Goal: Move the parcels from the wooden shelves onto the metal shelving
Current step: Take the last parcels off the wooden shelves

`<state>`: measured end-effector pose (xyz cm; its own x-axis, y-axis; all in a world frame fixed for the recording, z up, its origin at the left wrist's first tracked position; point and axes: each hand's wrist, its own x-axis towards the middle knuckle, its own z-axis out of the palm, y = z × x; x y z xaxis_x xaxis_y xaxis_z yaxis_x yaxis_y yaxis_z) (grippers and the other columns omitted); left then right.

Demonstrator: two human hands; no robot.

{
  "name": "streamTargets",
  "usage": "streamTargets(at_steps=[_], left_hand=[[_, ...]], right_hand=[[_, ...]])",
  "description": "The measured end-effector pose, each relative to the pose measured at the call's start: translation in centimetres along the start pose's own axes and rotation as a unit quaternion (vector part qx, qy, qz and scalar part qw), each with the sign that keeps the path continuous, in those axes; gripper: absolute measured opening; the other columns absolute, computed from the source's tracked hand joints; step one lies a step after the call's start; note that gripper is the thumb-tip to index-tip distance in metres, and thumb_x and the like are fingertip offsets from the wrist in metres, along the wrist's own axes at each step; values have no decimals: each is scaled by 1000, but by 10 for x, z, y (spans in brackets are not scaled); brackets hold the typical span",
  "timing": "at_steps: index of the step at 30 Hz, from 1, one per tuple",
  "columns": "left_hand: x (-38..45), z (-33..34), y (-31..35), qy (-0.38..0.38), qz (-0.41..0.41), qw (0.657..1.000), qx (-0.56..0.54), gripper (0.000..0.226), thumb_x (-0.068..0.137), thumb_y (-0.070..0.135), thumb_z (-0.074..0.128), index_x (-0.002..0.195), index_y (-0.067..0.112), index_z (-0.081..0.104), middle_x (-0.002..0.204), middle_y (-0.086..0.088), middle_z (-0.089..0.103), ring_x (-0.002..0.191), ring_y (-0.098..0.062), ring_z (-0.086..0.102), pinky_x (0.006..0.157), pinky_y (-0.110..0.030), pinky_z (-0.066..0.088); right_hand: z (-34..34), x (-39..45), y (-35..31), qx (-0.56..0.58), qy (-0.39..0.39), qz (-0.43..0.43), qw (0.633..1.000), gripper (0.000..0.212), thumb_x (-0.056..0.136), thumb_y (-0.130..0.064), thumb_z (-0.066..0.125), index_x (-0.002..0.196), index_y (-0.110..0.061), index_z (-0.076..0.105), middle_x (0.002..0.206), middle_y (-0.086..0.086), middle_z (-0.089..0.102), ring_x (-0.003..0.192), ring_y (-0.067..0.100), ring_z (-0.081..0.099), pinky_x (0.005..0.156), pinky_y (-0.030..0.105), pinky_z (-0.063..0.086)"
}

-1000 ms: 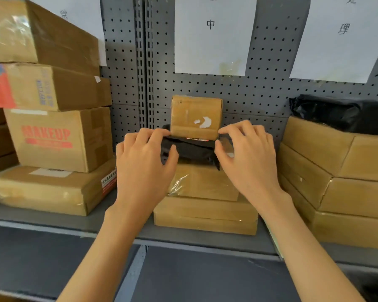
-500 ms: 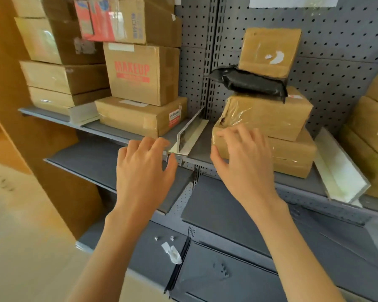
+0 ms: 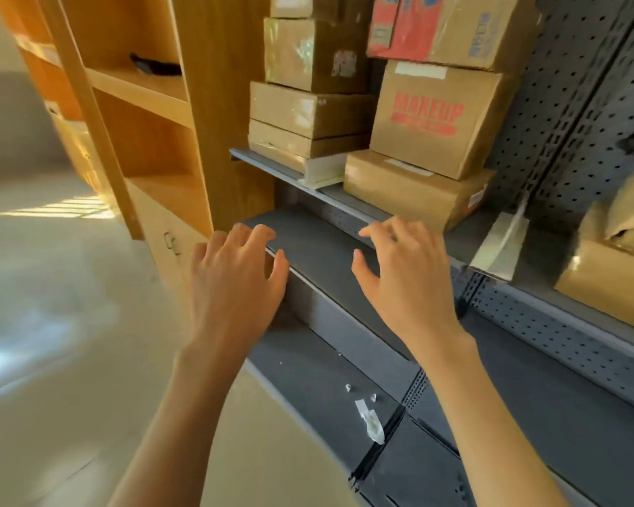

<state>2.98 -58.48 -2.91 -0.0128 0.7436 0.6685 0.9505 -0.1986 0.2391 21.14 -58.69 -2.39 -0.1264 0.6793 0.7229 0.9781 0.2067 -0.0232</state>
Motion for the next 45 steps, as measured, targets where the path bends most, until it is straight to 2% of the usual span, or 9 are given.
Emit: streamTargets(at_steps=[4, 9, 16, 29, 33, 35, 45], left_hand=[[20, -13, -84, -3, -43, 999, 28, 25, 88, 27, 64, 105, 10, 69, 104, -11, 71, 92, -34, 66, 84, -46, 49], [45, -34, -192, 10, -77, 995, 56, 28, 89, 28, 63, 108, 8, 68, 107, -11, 70, 97, -36, 64, 86, -48, 47], [83, -47, -309, 19, -87, 991, 97, 25, 86, 24, 66, 104, 6, 68, 103, -13, 70, 90, -38, 65, 80, -46, 48], [203, 13, -463, 35, -60, 990, 120, 25, 83, 25, 67, 99, 6, 69, 93, -13, 72, 84, -39, 66, 76, -49, 50], [264, 35, -508, 44, -57, 989, 131, 24, 84, 24, 67, 99, 6, 69, 93, -13, 71, 82, -39, 66, 75, -49, 50], [293, 44, -530, 51, -57, 987, 138, 24, 84, 24, 68, 99, 7, 69, 93, -13, 71, 82, -38, 66, 74, -48, 50], [395, 100, -653, 56, -59, 987, 141, 21, 84, 23, 67, 98, 8, 69, 92, -12, 71, 80, -36, 66, 73, -45, 50]], right_hand=[[45, 40, -72, 48, -13, -33, 998, 23, 85, -22, 68, 102, -7, 67, 88, 11, 66, 83, 32, 59, 74, 42, 47], [101, 89, -168, 95, -7, -70, 993, 22, 84, -24, 69, 99, -8, 68, 86, 10, 68, 80, 30, 61, 73, 39, 47], [161, 147, -269, 137, -12, -97, 986, 25, 87, -31, 61, 98, -10, 68, 87, 9, 68, 81, 25, 60, 73, 35, 44], [310, 270, -356, 154, -22, -111, 982, 22, 87, -29, 66, 100, -12, 69, 95, 8, 70, 85, 27, 62, 75, 36, 46], [363, 334, -387, 181, -37, -119, 976, 29, 90, -34, 60, 105, -11, 69, 102, 9, 70, 92, 27, 63, 81, 38, 47], [386, 367, -403, 189, -27, -125, 973, 32, 89, -37, 56, 106, -12, 69, 102, 9, 70, 92, 27, 63, 81, 40, 47], [494, 475, -469, 178, -21, -132, 975, 24, 87, -30, 65, 103, -13, 70, 96, 6, 70, 89, 25, 62, 78, 39, 48]])
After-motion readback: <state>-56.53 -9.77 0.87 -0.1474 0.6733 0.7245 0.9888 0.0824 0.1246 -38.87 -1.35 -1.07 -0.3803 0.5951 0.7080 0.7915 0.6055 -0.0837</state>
